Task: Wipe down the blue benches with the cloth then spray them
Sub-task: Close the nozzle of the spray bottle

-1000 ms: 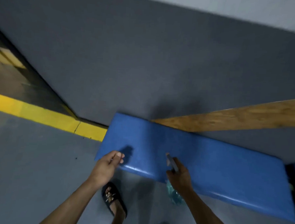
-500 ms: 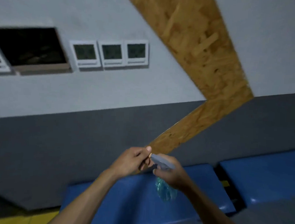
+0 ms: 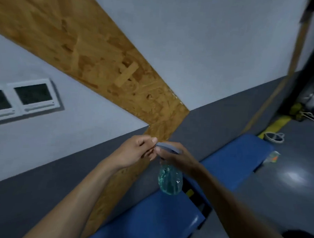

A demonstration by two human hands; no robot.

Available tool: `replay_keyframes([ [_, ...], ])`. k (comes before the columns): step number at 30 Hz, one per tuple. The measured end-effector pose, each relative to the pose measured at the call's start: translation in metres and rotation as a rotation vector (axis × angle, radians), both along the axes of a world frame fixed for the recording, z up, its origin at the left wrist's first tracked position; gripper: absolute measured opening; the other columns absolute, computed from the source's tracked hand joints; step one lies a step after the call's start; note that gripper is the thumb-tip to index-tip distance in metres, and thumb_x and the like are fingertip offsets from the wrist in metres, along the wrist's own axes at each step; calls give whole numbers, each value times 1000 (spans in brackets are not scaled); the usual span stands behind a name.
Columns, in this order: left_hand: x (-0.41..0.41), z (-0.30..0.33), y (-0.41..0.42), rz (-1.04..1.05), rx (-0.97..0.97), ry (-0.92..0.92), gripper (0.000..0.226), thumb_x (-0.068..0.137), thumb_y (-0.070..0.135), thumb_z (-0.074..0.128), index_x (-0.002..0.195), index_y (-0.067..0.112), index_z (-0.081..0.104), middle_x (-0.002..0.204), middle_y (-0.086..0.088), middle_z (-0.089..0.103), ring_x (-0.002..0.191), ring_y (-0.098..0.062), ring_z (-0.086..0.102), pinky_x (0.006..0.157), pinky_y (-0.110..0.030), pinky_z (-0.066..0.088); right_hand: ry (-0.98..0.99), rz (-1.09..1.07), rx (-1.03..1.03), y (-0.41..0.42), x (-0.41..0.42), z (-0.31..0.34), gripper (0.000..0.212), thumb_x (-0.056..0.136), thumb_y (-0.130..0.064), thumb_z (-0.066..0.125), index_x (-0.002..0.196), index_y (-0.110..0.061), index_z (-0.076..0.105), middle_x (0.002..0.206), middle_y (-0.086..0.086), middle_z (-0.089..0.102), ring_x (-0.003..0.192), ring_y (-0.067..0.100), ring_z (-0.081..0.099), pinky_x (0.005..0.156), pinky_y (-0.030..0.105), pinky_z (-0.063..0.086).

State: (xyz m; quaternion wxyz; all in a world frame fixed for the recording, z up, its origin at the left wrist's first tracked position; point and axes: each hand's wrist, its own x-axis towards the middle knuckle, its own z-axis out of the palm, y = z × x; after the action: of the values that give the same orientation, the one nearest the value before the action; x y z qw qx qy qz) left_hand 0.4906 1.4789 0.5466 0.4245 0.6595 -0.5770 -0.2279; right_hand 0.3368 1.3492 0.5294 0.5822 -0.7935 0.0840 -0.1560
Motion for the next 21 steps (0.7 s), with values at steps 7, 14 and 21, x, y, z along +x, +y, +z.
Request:
replay_keyframes([
  [7, -41, 15, -125, -156, -99, -150, 31, 103, 45, 45, 87, 21, 55, 76, 0, 51, 66, -21, 49, 62, -37, 40, -115, -223, 44, -103, -57, 9, 35, 102, -32, 54, 96, -2, 69, 93, 19, 72, 69, 20, 62, 61, 27, 47],
  [14, -135, 18, -286, -193, 33, -144, 63, 102, 58, 30, 61, 17, 54, 58, -2, 55, 55, -12, 51, 62, -32, 40, -155, -399, 25, -231, -156, -2, 25, 100, -25, 58, 92, -5, 70, 81, 14, 74, 60, 10, 60, 55, 19, 45],
  [21, -225, 21, -426, -362, -12, -204, 57, 106, 47, 33, 71, 16, 66, 64, 1, 55, 57, -6, 49, 60, -22, 39, -130, -461, -33, -373, -252, -9, 33, 100, -34, 60, 91, -3, 70, 85, 20, 72, 61, 23, 58, 57, 29, 45],
])
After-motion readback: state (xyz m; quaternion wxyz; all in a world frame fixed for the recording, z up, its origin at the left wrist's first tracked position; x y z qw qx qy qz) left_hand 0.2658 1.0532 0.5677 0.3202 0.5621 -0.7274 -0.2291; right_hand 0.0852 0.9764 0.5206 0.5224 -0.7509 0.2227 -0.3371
